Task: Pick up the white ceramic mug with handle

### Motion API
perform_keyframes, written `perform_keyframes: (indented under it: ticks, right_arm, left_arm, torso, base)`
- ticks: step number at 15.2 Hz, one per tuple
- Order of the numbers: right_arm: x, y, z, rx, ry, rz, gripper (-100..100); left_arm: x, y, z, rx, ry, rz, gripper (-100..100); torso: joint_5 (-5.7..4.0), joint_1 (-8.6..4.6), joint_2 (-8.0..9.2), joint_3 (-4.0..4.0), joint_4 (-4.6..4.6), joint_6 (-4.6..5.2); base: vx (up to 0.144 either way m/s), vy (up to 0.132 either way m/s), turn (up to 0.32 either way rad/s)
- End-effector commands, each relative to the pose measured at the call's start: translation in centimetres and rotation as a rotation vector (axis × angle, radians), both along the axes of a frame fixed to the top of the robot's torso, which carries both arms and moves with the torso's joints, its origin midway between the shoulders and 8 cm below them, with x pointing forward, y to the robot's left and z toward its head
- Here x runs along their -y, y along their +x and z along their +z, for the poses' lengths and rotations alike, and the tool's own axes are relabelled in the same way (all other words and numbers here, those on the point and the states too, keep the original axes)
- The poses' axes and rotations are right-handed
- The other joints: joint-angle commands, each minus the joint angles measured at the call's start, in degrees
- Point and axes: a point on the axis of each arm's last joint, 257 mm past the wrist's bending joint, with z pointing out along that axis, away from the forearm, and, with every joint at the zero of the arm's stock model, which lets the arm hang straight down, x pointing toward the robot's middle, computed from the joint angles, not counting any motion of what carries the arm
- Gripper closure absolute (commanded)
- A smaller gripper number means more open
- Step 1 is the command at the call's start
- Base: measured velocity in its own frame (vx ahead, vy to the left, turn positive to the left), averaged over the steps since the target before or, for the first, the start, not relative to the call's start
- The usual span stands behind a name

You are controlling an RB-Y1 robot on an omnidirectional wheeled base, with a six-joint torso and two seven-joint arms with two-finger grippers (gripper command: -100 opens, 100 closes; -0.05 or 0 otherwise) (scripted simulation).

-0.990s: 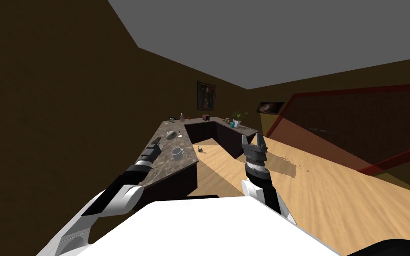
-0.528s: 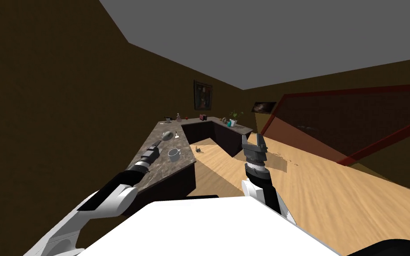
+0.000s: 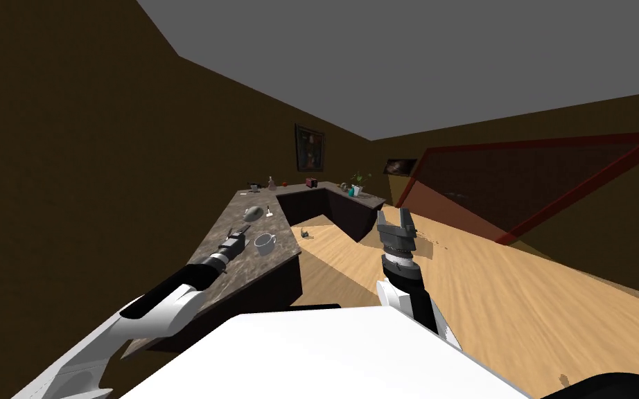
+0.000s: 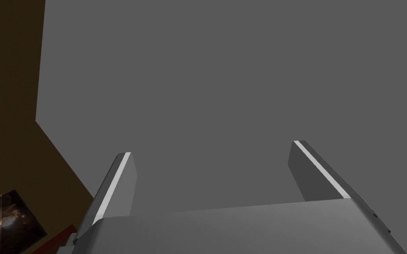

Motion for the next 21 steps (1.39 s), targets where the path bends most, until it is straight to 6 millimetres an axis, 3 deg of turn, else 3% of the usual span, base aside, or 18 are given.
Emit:
perform_keyframes:
  ticks: [1, 3, 7, 10, 11, 13, 17, 20, 21]
  right_arm:
    - [0.0, 0.0, 0.0, 0.0, 0.0, 0.0, 0]
    - [0.0, 0.0, 0.0, 0.0, 0.0, 0.0, 0]
    - [0.0, 0.0, 0.0, 0.0, 0.0, 0.0, 0]
    - [0.0, 0.0, 0.0, 0.0, 0.0, 0.0, 0]
    - [0.0, 0.0, 0.0, 0.0, 0.0, 0.0, 0]
    - [0.0, 0.0, 0.0, 0.0, 0.0, 0.0, 0]
    - [0.0, 0.0, 0.0, 0.0, 0.0, 0.0, 0]
    - [0.0, 0.0, 0.0, 0.0, 0.0, 0.0, 0]
    - [0.0, 0.0, 0.0, 0.0, 0.0, 0.0, 0]
  left_arm:
    - [-1.1, -0.4, -1.7, -0.072, -0.001, 0.005, -100]
    - [-1.2, -0.6, -2.4, -0.1, -0.001, 0.009, -100]
    - [-3.4, -1.4, -4.8, -0.221, -0.003, 0.021, -100]
    - [-3.5, -1.7, -5.8, -0.26, -0.003, 0.026, -100]
    - [-4.6, -2.2, -6.6, -0.311, -0.004, 0.032, -100]
    - [-4.7, -2.5, -7.3, -0.34, -0.005, 0.036, -100]
    - [-6.9, -3.9, -9.0, -0.455, -0.009, 0.052, -100]
    - [-7.0, -4.5, -9.8, -0.495, -0.009, 0.057, -100]
    - [-8.1, -5.1, -10.3, -0.542, -0.012, 0.065, -100]
  torso:
    - [0.0, 0.0, 0.0, 0.0, 0.0, 0.0]
    - [-0.01, -0.01, 0.0, 0.0, 0.0, 0.02]
    - [0.0, 0.0, 0.0, 0.0, 0.0, 0.0]
    - [0.0, -0.01, 0.0, 0.0, 0.0, 0.0]
    - [0.0, 0.0, 0.0, 0.0, 0.0, -0.01]
    - [-0.01, -0.01, 0.0, 0.0, 0.0, 0.03]
    - [0.0, -0.01, 0.0, 0.0, 0.0, 0.0]
    - [0.0, -0.01, -0.01, 0.0, 0.0, 0.0]
    - [0.0, 0.0, 0.0, 0.0, 0.0, -0.01]
  base:
    - [0.0, -0.013, -0.16]
    - [-0.001, -0.01, -0.1]
    - [-0.001, -0.011, -0.129]
    - [0.0, -0.007, -0.072]
    - [0.0, -0.012, -0.138]
    - [0.0, -0.01, -0.122]
    - [0.001, -0.012, -0.126]
    - [0.001, -0.007, -0.076]
    - [0.002, -0.012, -0.135]
